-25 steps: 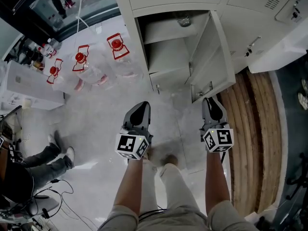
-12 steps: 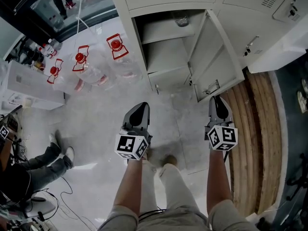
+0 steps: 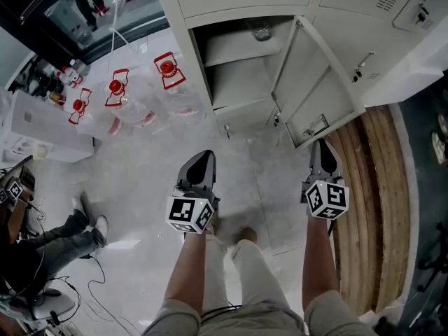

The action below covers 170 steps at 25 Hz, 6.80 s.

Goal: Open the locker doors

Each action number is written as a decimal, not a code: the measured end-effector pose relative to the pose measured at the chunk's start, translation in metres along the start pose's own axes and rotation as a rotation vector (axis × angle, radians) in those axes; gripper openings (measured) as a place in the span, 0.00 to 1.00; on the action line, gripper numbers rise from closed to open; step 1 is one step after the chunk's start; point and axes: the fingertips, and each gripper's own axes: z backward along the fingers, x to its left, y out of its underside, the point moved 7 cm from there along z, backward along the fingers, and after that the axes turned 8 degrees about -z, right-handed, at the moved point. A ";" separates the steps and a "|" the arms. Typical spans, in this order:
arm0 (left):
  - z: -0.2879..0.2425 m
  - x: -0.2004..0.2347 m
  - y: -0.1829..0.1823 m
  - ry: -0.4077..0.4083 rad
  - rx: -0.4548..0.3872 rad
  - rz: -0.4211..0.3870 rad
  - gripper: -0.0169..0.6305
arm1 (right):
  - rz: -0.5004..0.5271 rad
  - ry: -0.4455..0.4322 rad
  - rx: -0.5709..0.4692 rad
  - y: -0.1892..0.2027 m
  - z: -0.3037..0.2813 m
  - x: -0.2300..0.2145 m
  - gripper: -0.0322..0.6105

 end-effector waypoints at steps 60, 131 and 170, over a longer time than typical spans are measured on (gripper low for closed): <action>-0.010 0.076 -0.304 0.010 -0.102 -0.069 0.02 | 0.026 -0.619 -0.168 -0.309 -0.073 0.274 0.06; 0.009 0.035 -0.302 0.003 -0.094 -0.040 0.02 | 0.166 -0.590 -0.166 -0.371 -0.053 0.287 0.23; 0.056 -0.033 -0.287 0.012 -0.112 -0.024 0.02 | 0.180 -0.351 -0.269 -0.381 0.068 0.145 0.21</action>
